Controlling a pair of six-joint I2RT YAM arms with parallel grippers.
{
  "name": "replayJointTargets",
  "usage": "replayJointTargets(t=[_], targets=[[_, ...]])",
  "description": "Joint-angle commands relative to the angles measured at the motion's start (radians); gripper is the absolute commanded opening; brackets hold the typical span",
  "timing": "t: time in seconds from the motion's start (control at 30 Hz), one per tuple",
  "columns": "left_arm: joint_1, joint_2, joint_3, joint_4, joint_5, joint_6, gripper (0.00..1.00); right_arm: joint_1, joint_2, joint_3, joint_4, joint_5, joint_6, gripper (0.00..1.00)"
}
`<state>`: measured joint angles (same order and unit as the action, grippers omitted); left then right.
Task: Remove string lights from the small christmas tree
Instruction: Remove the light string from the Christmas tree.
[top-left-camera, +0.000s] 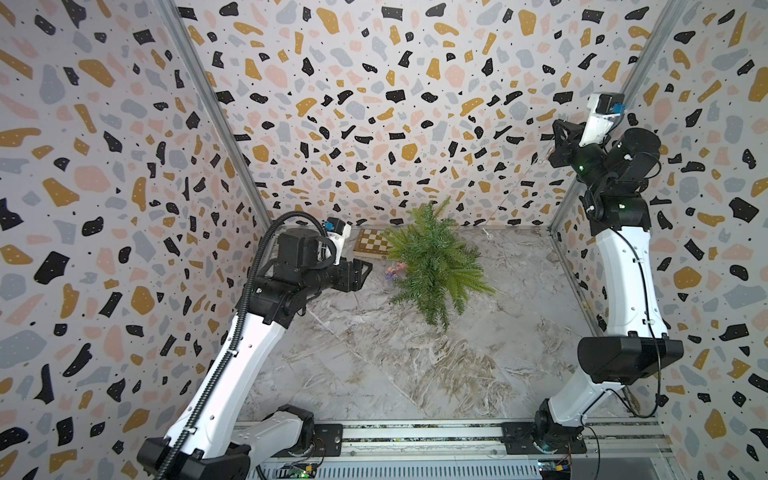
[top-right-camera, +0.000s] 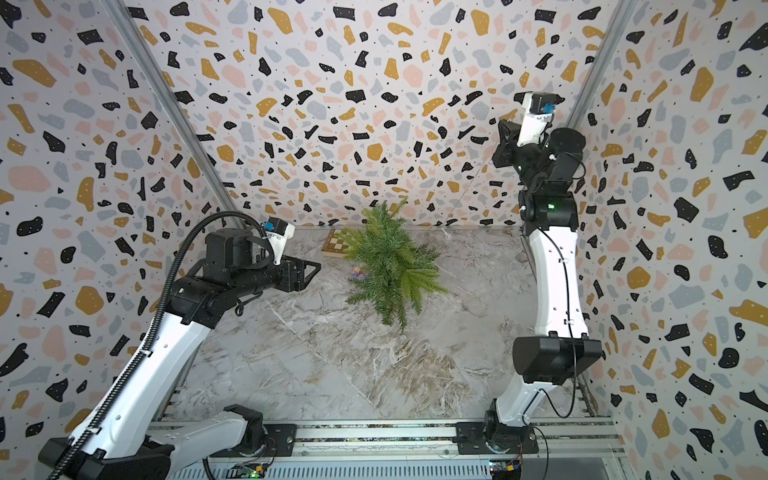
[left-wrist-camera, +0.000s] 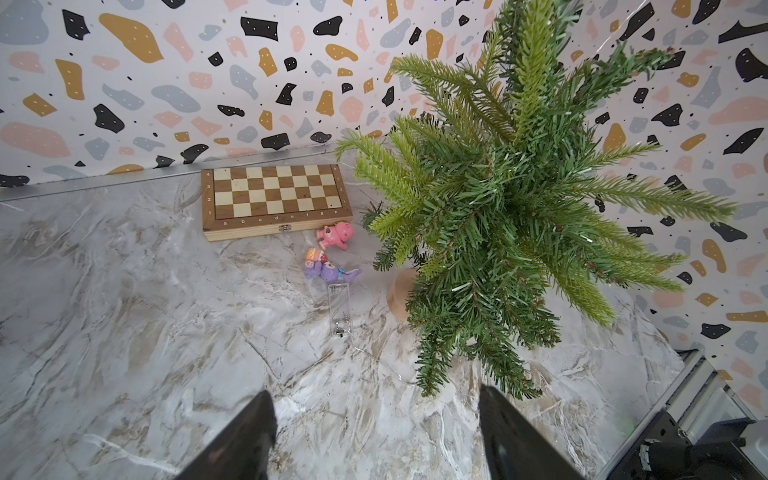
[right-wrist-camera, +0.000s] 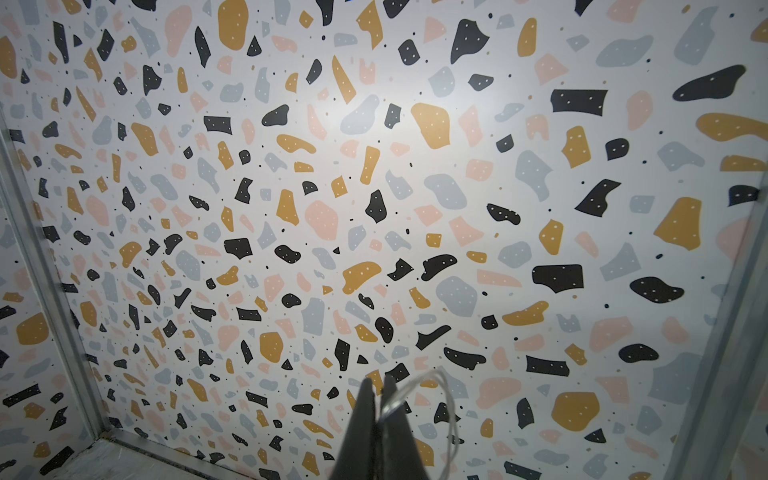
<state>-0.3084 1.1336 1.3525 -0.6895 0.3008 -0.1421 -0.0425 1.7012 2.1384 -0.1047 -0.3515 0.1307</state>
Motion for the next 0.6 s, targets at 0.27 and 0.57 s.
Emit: replayJointTargets(t=[0.27,0.57], targets=[[0.002,-0.003,0.010,-0.008,0.024,0.009,0.76,-0.052,-0.118,-0.093,-0.008,0.025,-0.021,0.00],[0.002,-0.015,-0.004,-0.005,0.024,0.006,0.76,-0.056,-0.132,-0.062,-0.015,-0.001,0.007,0.00]])
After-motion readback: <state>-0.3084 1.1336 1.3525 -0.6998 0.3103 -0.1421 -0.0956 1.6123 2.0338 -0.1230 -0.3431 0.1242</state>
